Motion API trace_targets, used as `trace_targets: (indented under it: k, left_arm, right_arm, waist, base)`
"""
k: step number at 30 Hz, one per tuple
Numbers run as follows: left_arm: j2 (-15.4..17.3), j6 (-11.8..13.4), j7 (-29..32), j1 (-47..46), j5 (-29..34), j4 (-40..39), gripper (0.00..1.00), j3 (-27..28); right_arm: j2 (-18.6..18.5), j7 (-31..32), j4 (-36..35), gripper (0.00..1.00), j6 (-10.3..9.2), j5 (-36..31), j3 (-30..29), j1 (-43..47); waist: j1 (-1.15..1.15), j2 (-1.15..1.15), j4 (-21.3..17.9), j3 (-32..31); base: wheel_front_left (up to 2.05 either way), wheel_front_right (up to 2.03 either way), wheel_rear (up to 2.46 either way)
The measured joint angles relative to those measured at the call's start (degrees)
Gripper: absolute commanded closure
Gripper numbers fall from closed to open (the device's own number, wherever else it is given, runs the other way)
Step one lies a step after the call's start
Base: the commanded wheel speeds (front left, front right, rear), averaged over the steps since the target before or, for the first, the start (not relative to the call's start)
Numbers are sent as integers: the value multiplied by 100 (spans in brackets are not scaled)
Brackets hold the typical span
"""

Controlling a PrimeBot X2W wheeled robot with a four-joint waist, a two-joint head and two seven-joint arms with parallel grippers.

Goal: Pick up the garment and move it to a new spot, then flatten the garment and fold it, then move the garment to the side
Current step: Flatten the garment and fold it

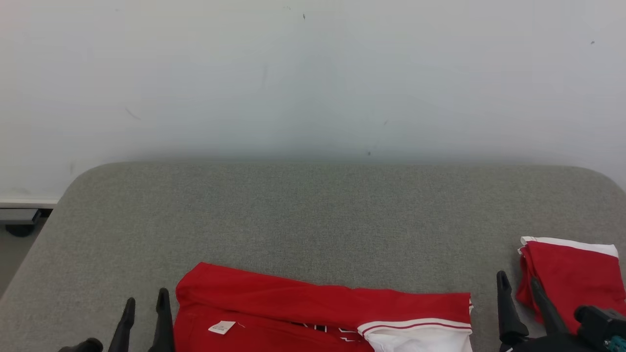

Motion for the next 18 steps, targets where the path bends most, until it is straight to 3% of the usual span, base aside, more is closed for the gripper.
trace_targets:
  k: [7,18]
  left_arm:
    - [-46,-247,1,101,15,25,0,-271]
    - [214,-309,82,101,237,122,0,-466]
  right_arm:
    - [77,-99,282,0,31,13,167,-210]
    - [47,-190,511,0,101,-10,200,-221]
  waist:
    - [0,0,13,40]
    - [0,0,7,125]
  base:
    - [0,0,0]
    - [0,0,0]
